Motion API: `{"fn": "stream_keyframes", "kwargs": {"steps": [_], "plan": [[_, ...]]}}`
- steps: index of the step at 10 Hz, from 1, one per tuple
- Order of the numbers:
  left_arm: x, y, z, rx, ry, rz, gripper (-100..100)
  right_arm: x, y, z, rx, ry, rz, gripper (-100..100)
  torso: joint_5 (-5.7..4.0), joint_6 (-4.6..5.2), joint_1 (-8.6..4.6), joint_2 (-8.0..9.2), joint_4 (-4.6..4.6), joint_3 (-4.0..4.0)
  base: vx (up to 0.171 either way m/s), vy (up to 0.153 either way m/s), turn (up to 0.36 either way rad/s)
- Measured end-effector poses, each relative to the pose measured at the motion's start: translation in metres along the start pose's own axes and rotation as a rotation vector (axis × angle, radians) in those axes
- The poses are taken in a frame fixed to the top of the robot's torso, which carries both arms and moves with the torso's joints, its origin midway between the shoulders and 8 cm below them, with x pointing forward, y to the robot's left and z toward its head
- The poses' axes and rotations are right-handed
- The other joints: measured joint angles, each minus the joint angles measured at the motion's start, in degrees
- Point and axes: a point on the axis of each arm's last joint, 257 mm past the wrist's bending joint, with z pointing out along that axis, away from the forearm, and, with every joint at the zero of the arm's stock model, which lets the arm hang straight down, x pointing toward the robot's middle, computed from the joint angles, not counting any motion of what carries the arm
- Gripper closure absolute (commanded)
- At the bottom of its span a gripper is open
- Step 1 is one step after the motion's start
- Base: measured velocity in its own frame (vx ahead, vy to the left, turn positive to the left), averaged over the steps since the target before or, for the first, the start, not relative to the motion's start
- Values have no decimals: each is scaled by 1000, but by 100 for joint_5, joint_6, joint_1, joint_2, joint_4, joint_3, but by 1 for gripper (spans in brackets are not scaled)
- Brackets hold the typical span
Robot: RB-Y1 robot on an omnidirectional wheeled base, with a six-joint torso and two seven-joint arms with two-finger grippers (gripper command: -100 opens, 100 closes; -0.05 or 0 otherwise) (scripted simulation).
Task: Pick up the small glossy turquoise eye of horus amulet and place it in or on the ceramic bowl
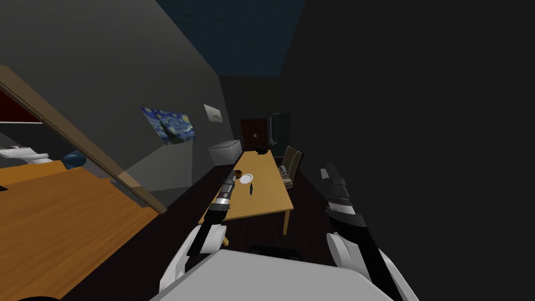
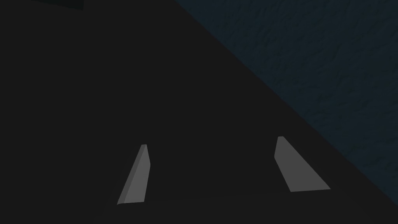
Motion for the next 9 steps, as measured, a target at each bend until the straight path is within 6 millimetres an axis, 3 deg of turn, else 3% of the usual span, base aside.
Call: {"fn": "stream_keyframes", "kwargs": {"steps": [4,9], "plan": [[0,41,-3,-127,20,24,-100,0,0,0,0,0,0,0,0,2,2,5,1,3,-57,26,-252],[3,97,-15,-293,44,52,-100,0,0,0,0,0,0,0,1,1,3,-2,-1,-1,-42,22,-164]]}}
